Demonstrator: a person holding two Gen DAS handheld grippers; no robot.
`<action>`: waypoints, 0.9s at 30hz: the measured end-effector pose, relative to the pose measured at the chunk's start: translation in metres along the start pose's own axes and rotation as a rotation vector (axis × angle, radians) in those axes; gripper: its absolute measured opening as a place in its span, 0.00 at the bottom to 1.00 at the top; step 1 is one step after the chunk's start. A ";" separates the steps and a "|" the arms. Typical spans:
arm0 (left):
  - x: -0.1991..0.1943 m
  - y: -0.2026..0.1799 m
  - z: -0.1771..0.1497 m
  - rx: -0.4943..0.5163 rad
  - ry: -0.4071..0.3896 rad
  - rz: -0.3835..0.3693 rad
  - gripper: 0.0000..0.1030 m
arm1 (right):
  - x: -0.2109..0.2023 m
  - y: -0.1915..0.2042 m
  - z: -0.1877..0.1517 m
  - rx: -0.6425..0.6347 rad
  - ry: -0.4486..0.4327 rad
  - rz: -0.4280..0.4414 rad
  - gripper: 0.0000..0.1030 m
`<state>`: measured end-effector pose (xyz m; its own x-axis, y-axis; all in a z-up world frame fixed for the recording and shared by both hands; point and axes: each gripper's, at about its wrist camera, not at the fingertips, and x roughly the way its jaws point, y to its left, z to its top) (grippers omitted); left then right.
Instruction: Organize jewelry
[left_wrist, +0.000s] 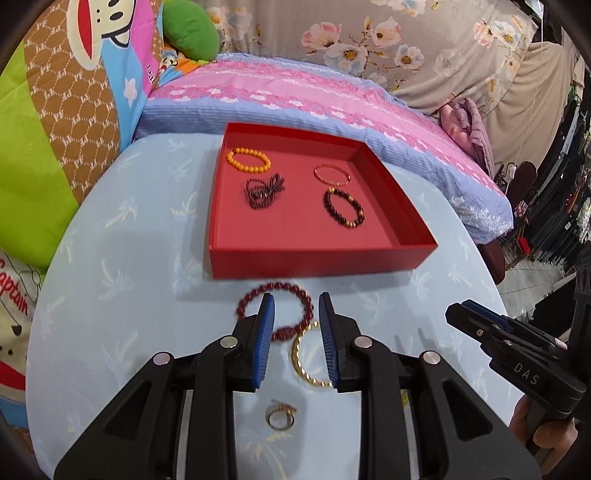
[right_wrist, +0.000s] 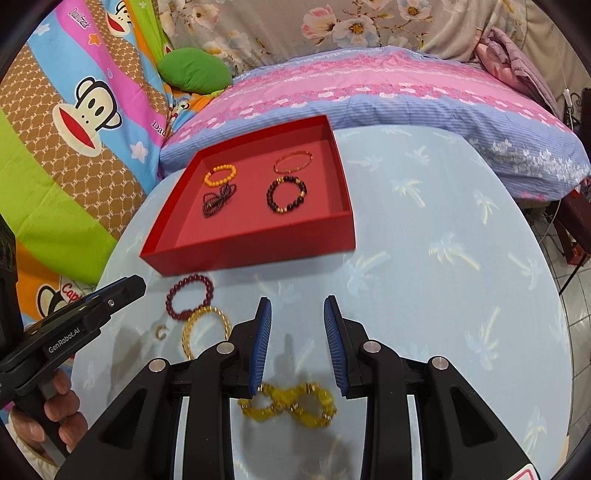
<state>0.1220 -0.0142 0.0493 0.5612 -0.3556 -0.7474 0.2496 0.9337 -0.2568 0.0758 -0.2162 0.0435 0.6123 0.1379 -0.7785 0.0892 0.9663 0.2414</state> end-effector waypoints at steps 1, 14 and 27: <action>0.001 -0.001 -0.005 0.001 0.011 -0.001 0.23 | 0.000 0.000 -0.004 0.001 0.005 -0.001 0.29; 0.016 -0.026 -0.048 0.035 0.086 -0.034 0.47 | -0.004 -0.009 -0.043 0.020 0.054 -0.013 0.29; 0.043 -0.034 -0.055 0.110 0.096 0.047 0.46 | 0.005 -0.006 -0.049 0.016 0.083 -0.006 0.29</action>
<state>0.0946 -0.0589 -0.0077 0.4976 -0.3009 -0.8135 0.3128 0.9371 -0.1553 0.0395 -0.2111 0.0097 0.5450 0.1506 -0.8248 0.1053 0.9637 0.2455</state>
